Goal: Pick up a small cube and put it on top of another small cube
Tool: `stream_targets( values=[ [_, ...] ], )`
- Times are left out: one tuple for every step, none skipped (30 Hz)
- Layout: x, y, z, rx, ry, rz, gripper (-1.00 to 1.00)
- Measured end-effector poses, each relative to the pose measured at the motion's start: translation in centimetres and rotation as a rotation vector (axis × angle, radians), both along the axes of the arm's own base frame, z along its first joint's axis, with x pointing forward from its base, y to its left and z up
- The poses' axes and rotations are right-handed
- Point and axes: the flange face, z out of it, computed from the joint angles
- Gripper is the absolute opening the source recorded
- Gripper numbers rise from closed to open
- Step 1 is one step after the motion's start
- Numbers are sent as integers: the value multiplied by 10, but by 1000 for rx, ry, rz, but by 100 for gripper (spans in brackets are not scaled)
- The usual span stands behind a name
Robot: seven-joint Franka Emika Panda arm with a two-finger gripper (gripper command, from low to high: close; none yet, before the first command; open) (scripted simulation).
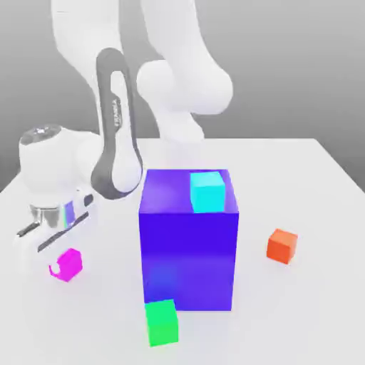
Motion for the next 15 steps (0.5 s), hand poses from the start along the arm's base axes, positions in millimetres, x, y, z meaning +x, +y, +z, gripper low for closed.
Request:
stream_targets(
  values=[
    [0, 0, 9, 0, 0, 0, -100],
    [-1, 1, 18, 1, 0, -1, -100],
    [-1, 2, 24, 3, 2, 11, -100],
    [-1, 1, 27, 5, 6, 39, -100],
    [-3, -7, 29, 4, 5, 56, -100],
    [-6, -16, 32, 1, 3, 73, -100],
    [-8, -26, 34, -4, -1, 90, -100],
    [-11, -36, 36, -8, -4, 107, -100],
    [-14, -47, 38, -14, -8, 125, -100],
    [-17, -57, 41, -19, -11, 143, -100],
    [-20, -67, 43, -25, -15, 162, -100],
    [-24, -78, 45, -31, -18, 180, -100],
    [-28, -88, 48, -37, -20, 199, -100],
    [-33, -98, 50, -44, -22, 217, -100],
    [-38, -109, 53, -50, -24, 236, -100]
  ],
)
